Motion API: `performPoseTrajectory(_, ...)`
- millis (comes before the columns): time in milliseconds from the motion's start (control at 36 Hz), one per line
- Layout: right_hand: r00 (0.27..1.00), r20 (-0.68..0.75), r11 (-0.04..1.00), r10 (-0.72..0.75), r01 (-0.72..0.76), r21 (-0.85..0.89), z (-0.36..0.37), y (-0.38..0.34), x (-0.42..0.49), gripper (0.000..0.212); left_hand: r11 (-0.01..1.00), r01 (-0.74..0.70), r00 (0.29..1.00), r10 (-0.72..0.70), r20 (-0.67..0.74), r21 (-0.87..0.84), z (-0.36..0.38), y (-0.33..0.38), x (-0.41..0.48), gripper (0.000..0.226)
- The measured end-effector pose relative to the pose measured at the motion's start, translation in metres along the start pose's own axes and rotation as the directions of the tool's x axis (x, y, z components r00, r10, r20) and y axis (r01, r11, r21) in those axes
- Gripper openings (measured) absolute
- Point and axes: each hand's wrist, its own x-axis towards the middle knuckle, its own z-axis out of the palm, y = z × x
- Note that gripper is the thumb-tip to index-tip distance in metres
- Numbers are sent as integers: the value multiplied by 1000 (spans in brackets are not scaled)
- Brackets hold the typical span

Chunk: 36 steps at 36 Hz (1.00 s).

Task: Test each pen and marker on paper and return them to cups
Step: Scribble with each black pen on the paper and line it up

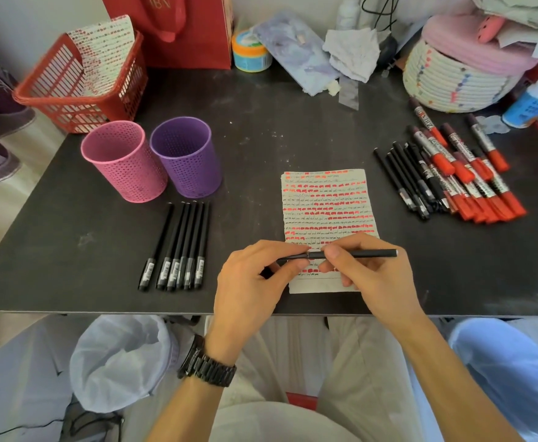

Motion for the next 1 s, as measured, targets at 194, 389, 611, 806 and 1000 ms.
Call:
performPoseTrajectory(194,1000,12,1000,-3,3,-22,1,1,3,8,999,16,1000,-17,-18,-50,2,1,1,22)
performPoseTrajectory(389,1000,-5,996,-12,12,-86,3,2,3,9,999,41,999,-40,-8,14,1,2,-3,20)
performPoseTrajectory(611,999,-5,998,-33,33,-45,6,0,0,8,996,70,997,-69,22,-54,-2,5,-4,21)
performPoseTrajectory(806,990,-50,972,-132,119,-202,6,7,-7,6,990,57,987,-75,-145,-126,-26,19,-6,18)
performPoseTrajectory(1000,939,6,782,-343,289,-552,12,19,-10,25,993,112,870,-111,-481,-27,-96,10,-28,15)
